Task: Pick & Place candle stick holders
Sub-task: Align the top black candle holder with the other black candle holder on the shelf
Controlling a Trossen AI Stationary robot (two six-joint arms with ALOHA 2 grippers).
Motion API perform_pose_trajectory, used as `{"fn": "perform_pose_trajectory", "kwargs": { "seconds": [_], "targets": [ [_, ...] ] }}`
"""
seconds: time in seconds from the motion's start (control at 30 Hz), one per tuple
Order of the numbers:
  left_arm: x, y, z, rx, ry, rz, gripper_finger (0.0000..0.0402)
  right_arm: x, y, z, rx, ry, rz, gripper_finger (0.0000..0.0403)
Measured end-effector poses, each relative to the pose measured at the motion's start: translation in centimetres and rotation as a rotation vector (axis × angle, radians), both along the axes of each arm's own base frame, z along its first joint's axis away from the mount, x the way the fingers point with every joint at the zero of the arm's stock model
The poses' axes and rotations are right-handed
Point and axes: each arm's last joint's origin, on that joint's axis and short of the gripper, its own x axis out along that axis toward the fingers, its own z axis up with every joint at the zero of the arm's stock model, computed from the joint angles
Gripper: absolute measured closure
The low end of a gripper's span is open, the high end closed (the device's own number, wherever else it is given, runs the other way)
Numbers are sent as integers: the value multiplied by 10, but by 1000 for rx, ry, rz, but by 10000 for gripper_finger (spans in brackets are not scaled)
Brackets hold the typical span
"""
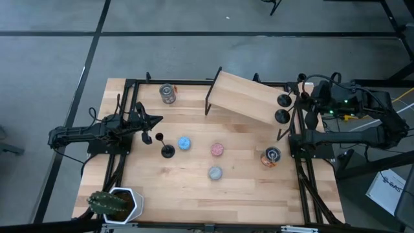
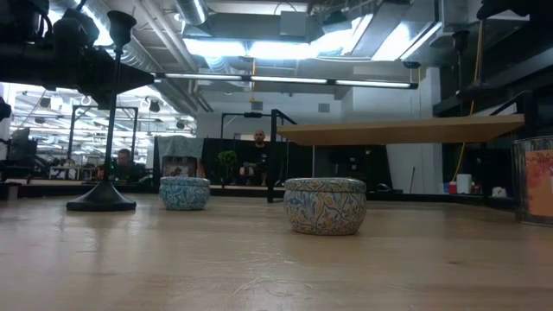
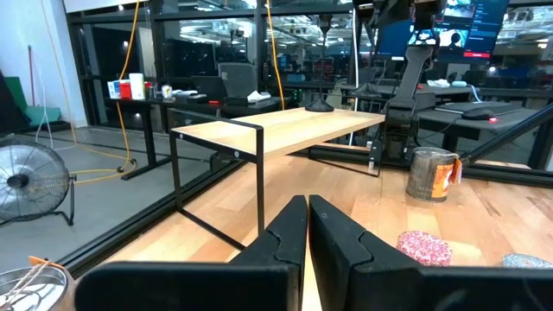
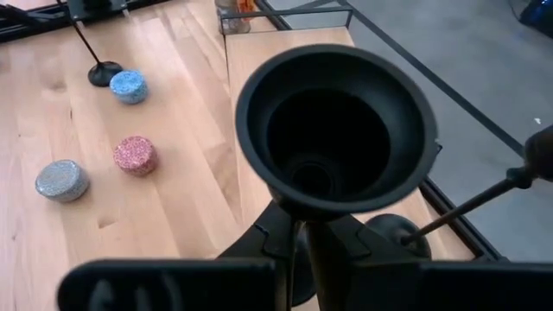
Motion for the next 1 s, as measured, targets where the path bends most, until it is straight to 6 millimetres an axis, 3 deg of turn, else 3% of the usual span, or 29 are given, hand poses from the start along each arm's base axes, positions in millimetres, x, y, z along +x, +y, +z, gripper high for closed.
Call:
{"fn": "perform_pose_trajectory", "kwargs": {
  "seconds": [0.83, 1.0],
  "targets": [
    [0, 0, 0, 0, 0, 0, 389, -2, -5, 1, -75, -3, -168, 379],
    [0, 0, 0, 0, 0, 0, 393, 6, -6, -11, -46, 31, -188, 379]
  ]
}}
